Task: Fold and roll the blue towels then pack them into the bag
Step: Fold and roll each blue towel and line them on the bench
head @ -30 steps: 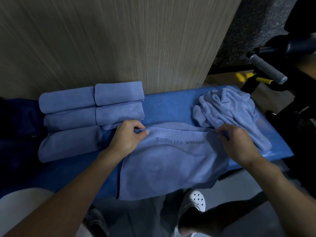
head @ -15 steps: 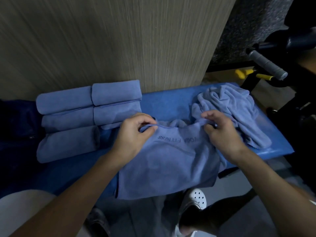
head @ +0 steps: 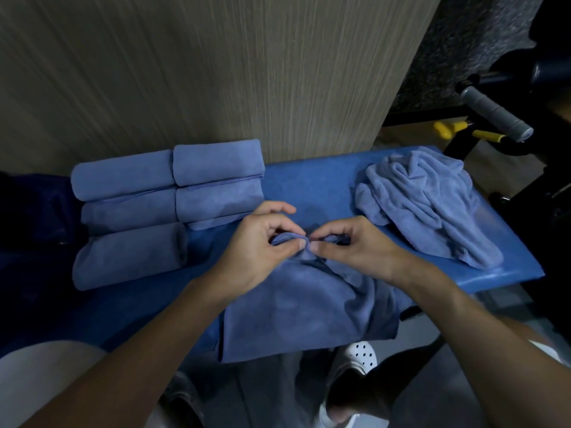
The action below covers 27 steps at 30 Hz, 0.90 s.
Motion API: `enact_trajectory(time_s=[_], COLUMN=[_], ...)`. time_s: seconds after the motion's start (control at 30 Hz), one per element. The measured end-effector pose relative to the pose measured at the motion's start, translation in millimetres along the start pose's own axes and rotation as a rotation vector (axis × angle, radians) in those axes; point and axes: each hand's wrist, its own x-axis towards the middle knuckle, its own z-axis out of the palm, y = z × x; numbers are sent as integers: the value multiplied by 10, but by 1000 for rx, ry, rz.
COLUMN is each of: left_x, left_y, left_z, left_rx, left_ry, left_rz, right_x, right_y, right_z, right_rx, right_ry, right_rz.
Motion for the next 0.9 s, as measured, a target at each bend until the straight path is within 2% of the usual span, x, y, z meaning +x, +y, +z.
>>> enact_trajectory(time_s=[0.1,0.2,0.27,0.33,0.37,0.53,0.67,0.83,0.9], left_x=[4,-3,17,73,97,128,157,128,125], left_y=[14,68,68,29,-18,-333,-360,-360,-359], left_z=[-21,8,34,20,3,-22,-49,-37,-21], left_rx=[22,-2,-115,-223,-194,168,271,393,372], left_ry=[31,30,113,213,229,160,187,97,66], left_rz=[-22,-55,-157,-342,-390,-396,-422,-411,-412], right_x=[-8,16,33,29,21,-7,-20,-22,-25], right_y=[-10,29,55,65,73,126,128,126,118], right_z=[18,54,58,52,55,97,103,114,110], right_rx=[25,8,-18,-30,-35,-45,-47,-51,-62], right_ry=[-28,50,94,79,54,-31,-66,-74,-81], right_rz=[-25,-46,-63,-68,-67,-55,-52,-50,-50])
